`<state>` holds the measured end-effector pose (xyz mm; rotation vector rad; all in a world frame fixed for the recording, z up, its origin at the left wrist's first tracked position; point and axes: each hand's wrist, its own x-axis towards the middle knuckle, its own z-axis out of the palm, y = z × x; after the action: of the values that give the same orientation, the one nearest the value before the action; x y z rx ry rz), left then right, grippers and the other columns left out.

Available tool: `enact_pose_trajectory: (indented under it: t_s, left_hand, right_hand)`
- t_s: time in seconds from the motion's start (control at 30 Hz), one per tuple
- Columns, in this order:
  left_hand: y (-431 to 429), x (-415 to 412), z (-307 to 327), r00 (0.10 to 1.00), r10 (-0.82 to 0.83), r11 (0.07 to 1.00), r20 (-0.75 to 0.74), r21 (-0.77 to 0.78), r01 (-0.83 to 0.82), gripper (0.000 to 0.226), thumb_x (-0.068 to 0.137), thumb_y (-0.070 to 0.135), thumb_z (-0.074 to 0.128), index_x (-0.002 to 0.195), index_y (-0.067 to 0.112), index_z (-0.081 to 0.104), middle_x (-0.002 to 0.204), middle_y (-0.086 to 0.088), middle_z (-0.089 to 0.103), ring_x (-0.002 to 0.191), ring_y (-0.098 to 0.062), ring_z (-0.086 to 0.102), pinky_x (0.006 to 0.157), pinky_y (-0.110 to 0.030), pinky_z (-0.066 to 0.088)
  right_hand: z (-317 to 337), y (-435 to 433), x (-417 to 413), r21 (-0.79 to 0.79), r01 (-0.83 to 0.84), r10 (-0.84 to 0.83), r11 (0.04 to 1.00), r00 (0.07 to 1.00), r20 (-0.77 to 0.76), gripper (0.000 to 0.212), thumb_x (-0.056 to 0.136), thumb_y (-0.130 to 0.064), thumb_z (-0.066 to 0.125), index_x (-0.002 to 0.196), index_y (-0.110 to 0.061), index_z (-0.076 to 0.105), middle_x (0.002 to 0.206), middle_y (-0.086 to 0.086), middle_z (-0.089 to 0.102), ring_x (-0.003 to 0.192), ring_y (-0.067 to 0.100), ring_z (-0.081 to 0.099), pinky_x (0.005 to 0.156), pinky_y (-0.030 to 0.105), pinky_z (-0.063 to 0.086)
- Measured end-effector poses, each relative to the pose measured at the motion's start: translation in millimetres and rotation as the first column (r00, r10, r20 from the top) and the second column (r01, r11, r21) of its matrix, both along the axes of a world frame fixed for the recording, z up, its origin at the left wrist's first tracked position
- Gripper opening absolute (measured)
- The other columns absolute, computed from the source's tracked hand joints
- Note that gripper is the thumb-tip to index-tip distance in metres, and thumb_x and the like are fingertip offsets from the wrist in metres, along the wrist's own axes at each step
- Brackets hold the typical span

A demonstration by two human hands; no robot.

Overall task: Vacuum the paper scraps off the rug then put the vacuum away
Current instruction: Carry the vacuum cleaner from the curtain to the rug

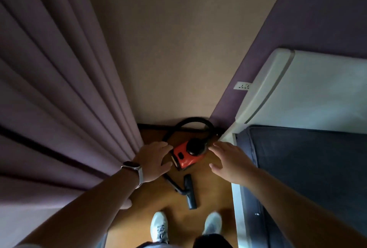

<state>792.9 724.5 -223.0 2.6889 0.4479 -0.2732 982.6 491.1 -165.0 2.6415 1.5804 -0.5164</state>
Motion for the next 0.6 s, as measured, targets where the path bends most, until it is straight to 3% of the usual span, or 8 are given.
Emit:
enact_pose_trajectory:
  t_s: [0.27,0.43,0.6]
  left_hand:
    - [-2.1,45.0,-86.0,0.971,0.222,0.967,-0.089,-0.112,-0.231,0.06,0.089,0.047,0.062,0.141,0.019,0.052,0.14,-0.004,0.054,0.128,-0.024,0.05,0.105,-0.033,0.038]
    - [-22.6,78.2,-166.6,0.88,0.424,0.876,-0.212,-0.151,-0.458,0.065,0.083,0.052,0.051,0.138,0.018,0.056,0.139,-0.007,0.055,0.129,-0.027,0.049,0.106,-0.037,0.038]
    - [-39.8,109.8,-281.7,0.844,0.433,0.845,-0.317,-0.182,-0.502,0.057,0.09,0.044,0.057,0.142,0.022,0.052,0.143,-0.004,0.05,0.132,-0.025,0.044,0.108,-0.038,0.033]
  right_hand:
    - [-79.0,30.7,77.7,-0.061,-0.116,0.11,0.991,0.99,-0.092,0.06,0.089,-0.053,0.056,0.14,-0.023,0.049,0.138,-0.002,0.051,0.127,0.021,0.049,0.1,0.036,0.041]
    - [-170.8,54.0,129.5,-0.09,-0.22,0.199,0.971,0.961,-0.192,0.058,0.088,-0.052,0.056,0.138,-0.022,0.05,0.134,0.0,0.053,0.12,0.023,0.054,0.093,0.038,0.048]
    - [-284.0,72.6,172.7,-0.075,-0.234,0.212,0.969,0.951,-0.226,0.054,0.085,-0.044,0.064,0.131,-0.017,0.057,0.126,0.006,0.059,0.115,0.03,0.058,0.091,0.044,0.052]
